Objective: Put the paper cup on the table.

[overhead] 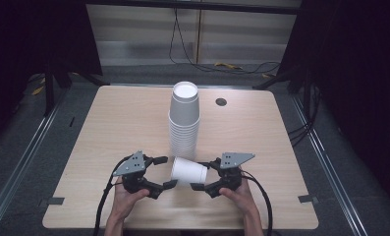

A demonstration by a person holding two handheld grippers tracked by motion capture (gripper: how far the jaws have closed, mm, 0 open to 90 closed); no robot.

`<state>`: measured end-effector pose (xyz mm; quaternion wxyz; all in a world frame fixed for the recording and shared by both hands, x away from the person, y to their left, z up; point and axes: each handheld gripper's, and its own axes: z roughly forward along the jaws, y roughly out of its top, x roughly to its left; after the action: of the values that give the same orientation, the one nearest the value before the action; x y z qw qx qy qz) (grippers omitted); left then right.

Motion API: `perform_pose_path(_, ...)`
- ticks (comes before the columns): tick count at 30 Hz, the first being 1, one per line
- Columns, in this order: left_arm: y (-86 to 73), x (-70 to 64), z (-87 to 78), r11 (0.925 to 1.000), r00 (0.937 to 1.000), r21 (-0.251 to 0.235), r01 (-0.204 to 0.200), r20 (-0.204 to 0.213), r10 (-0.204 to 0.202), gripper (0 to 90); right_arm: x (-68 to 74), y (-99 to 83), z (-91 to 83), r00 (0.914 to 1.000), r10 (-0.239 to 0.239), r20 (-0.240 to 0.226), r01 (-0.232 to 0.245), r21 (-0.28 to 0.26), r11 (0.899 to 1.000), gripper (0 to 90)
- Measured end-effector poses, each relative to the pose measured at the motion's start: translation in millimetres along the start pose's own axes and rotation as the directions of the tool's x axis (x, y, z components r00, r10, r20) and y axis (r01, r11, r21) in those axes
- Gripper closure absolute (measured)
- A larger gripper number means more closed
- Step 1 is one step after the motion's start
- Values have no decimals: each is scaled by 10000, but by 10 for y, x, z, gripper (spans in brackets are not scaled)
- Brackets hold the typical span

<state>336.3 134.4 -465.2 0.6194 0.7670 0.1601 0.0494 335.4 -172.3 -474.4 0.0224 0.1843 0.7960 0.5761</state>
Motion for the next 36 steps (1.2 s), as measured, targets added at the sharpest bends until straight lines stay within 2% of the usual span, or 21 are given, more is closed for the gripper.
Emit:
perform_pose_path(4, -3, 15, 10, 9999, 9999, 53, 140, -62, -139, 154, 6, -8, 10, 9999, -22, -112, 20, -155, 9999, 235)
perform_pose_path(9, -1, 28, 19, 10000, 9999, 26, 60, 128, -61, 150, 9, -12, 10, 9996, 51, -274, -64, -481, 9988, 236)
perform_pose_path(10, 1, 26, 24, 10000, 9997, 3, 18, 234, -18, 142, 10, -11, 6, 9995, 62, -323, -80, -535, 9985, 236)
perform_pose_path(13, 15, 22, 38, 10000, 9998, 63, -43, 184, 41, 76, 14, -7, -8, 9985, 35, -553, -81, -830, 9965, 238)
perform_pose_path(15, 26, 23, 43, 9999, 9994, 77, -115, 316, 113, 66, 24, 0, -19, 9984, -38, -567, -15, -927, 9957, 239)
perform_pose_path(17, 42, 22, 57, 9999, 9989, 59, -138, 444, 135, 76, 31, 8, -27, 9982, -64, -600, 8, -932, 9956, 239)
perform_pose_path(21, 63, 15, 118, 9989, 9967, 324, -347, 739, 322, 86, 38, 19, -44, 9983, -132, -574, 73, -1019, 9948, 239)
perform_pose_path(22, 64, 11, 131, 9986, 9968, 330, -414, 698, 390, 86, 39, 20, -44, 9981, -139, -605, 78, -1007, 9949, 239)
perform_pose_path(26, 61, 21, 180, 9988, 9958, 343, -351, 862, 320, 43, 41, 21, -42, 9978, -160, -644, 97, -976, 9952, 239)
perform_pose_path(33, 68, 36, 210, 9989, 9927, 269, -373, 1156, 340, 21, 54, 36, -33, 9966, -252, -785, 176, -959, 9952, 238)
perform_pose_path(36, 74, 52, 218, 9988, 9884, 269, -421, 1472, 377, 37, 60, 45, -31, 9964, -269, -799, 193, -946, 9953, 239)
